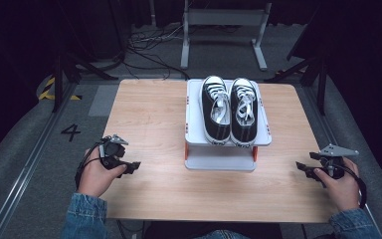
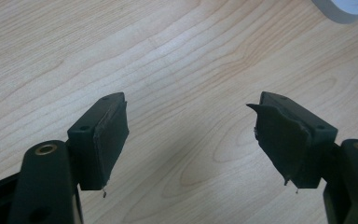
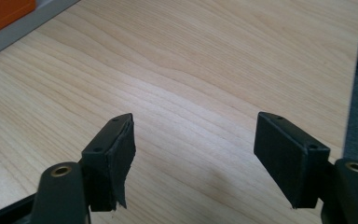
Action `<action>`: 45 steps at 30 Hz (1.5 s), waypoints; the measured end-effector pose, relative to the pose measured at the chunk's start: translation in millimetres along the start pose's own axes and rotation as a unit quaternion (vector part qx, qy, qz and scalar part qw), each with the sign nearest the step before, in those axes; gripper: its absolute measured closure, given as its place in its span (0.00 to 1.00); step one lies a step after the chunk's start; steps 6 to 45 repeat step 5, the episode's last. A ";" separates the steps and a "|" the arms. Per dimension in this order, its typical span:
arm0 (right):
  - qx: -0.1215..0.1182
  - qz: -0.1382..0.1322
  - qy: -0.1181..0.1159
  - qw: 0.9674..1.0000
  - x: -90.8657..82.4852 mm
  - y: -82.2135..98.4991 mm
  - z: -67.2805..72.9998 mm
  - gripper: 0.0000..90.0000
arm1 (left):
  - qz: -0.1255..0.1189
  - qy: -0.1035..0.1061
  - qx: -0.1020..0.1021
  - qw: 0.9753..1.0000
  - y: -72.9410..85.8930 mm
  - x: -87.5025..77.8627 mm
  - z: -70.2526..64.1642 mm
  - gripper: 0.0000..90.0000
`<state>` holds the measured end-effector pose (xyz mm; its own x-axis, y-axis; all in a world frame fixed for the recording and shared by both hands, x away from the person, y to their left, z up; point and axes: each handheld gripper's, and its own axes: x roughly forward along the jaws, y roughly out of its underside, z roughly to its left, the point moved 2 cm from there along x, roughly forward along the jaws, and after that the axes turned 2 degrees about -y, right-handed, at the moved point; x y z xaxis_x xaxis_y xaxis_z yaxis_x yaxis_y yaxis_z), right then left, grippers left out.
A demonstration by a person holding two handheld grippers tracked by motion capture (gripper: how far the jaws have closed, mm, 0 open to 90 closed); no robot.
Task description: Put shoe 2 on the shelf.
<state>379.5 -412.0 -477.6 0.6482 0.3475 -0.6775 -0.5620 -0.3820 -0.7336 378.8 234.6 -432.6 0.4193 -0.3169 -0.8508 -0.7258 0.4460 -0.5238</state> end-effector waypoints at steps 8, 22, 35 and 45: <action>0.018 0.000 -0.014 1.000 6.8 2.7 -0.4 0.33 | 0.001 -0.001 0.000 1.000 3.8 4.2 1.5 0.28; 0.018 0.000 -0.014 1.000 6.8 2.7 -0.4 0.33 | 0.001 -0.001 0.000 1.000 3.8 4.2 1.5 0.28; 0.018 0.000 -0.014 1.000 6.8 2.7 -0.4 0.33 | 0.001 -0.001 0.000 1.000 3.8 4.2 1.5 0.28; 0.018 0.000 -0.014 1.000 6.8 2.7 -0.4 0.33 | 0.001 -0.001 0.000 1.000 3.8 4.2 1.5 0.28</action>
